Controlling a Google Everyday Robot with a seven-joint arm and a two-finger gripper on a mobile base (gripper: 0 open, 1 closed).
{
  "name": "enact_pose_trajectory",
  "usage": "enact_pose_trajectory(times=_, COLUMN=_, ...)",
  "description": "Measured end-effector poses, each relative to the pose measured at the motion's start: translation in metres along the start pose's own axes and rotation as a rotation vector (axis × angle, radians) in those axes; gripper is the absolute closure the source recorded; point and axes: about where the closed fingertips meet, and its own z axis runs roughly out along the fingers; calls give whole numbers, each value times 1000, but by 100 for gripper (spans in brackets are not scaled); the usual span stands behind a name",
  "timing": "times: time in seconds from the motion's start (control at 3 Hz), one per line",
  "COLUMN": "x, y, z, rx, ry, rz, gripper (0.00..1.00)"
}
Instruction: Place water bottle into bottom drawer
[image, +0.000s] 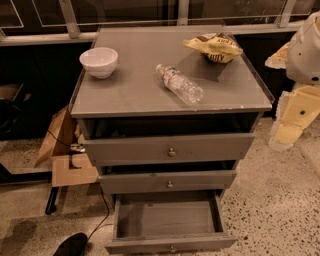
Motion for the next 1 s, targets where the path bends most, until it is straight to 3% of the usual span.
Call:
enact_pose_trajectory(times=0.33, x=0, y=0, z=0, rx=0, ry=0, rz=0, gripper=0)
enact_pose_trajectory(times=0.67, x=-11, y=-4, z=8, rx=27, ry=-51, rz=42, gripper=0)
enact_pose_trajectory(times=1.0, x=-34, y=-20, z=30, rx=77, ry=-140, rz=135, gripper=0)
